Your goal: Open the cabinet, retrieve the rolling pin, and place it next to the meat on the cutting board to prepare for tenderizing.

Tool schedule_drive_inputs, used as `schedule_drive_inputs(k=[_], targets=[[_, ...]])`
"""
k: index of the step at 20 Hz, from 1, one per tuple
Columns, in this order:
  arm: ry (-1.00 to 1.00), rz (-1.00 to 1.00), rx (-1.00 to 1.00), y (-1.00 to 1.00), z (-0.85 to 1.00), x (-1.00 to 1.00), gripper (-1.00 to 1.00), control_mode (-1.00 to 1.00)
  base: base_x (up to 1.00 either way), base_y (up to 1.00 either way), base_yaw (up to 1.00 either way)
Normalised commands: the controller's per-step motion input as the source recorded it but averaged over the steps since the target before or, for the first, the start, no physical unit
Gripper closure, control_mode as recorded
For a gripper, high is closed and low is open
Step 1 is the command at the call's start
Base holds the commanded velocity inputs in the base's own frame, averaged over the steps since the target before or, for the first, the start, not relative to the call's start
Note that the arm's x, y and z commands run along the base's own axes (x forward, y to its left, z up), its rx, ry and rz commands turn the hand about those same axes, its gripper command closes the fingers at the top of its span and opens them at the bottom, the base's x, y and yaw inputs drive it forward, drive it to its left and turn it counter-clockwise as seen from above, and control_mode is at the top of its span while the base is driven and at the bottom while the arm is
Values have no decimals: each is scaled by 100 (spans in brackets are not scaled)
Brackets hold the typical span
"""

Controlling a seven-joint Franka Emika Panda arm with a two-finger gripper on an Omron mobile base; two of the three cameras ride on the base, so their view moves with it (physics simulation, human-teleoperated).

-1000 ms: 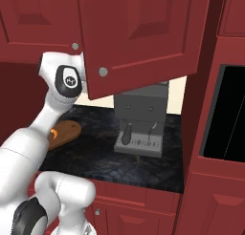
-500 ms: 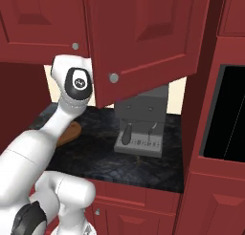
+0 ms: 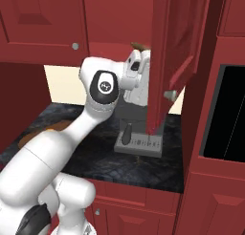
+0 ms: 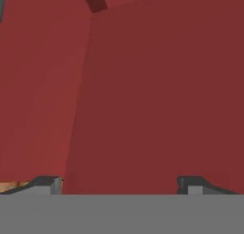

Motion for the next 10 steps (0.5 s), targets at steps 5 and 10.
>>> schedule_drive_inputs(k=[5, 10], targets=[[0, -14, 0, -82, 0, -11, -100, -100, 0, 0, 0], [3, -4, 0, -34, -6, -5, -100, -100, 0, 0, 0]])
